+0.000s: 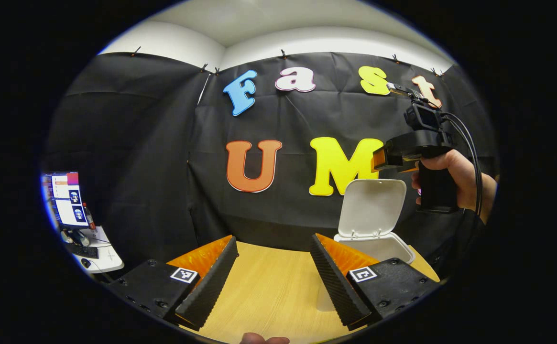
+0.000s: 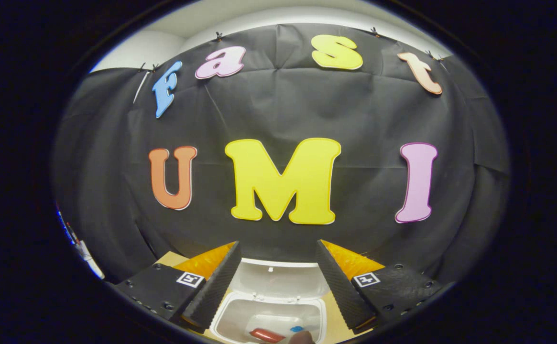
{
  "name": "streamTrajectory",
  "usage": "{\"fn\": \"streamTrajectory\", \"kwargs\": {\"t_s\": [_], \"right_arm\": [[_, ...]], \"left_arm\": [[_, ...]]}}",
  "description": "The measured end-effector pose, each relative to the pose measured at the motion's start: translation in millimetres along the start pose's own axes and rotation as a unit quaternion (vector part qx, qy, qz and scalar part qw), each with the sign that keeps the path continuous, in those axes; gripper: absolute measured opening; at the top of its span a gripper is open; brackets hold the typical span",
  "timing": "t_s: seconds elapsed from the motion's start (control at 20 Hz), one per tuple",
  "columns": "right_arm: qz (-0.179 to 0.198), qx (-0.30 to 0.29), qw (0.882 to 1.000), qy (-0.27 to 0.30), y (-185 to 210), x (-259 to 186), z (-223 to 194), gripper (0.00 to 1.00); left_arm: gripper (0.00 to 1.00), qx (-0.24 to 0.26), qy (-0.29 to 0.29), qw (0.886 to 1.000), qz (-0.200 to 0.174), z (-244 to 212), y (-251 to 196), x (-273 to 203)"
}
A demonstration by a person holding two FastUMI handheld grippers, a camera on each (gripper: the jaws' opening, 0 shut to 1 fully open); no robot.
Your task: Press the lid of the desktop garbage bin to open it, pick up the crumpled paper on the desktop and throw it into the bin, then pick up the pop can on the desktop and drop it into the bin, and finally close the garbage bin lid.
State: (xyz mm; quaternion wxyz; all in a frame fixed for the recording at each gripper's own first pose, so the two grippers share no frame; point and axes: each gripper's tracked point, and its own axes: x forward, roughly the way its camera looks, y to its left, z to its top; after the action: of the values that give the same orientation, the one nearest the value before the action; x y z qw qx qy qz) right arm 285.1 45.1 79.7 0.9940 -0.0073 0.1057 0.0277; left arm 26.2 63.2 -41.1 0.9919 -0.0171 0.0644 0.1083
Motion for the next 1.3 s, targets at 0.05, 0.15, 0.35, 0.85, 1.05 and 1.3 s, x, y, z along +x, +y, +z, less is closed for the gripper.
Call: {"fn": "streamTrajectory", "kwargs": {"t_s": [0.05, 0.15, 0.35, 0.85, 1.05, 1.3], "right_arm": [[-0.002, -0.001, 1.0, 0.0, -0.1, 4.1, 0.9, 0.97], [-0.003, -0.004, 1.0, 0.0, 2.4, 12.0, -1.1, 0.97], [-0.004, -0.003, 1.0, 0.016, 1.1, 18.7, -11.0, 0.98], [-0.009, 0.021, 0.998, 0.058, 1.6, -18.3, -49.7, 0.98], [-0.005, 0.019, 0.996, 0.082, 6.9, -49.7, -87.9, 0.96], [-0.017, 0.008, 0.993, 0.116, 2.5, -69.4, -140.2, 0.96]], "left_arm": [[0.99, -0.001, 0.0, 1.0, 0.003, -0.8, 1.9, 1.9], [0.99, -0.002, 0.003, 1.0, 0.008, -2.4, 4.5, 2.1], [0.99, -0.004, 0.007, 1.0, 0.011, -4.1, 6.8, 3.5], [0.99, -0.006, -0.004, 1.0, -0.01, 2.3, 3.6, -14.5], [0.99, -0.007, -0.006, 1.0, -0.027, 2.1, -1.3, -21.8], [0.98, 0.002, -0.01, 0.999, -0.05, 4.4, -9.4, -27.3]]}}
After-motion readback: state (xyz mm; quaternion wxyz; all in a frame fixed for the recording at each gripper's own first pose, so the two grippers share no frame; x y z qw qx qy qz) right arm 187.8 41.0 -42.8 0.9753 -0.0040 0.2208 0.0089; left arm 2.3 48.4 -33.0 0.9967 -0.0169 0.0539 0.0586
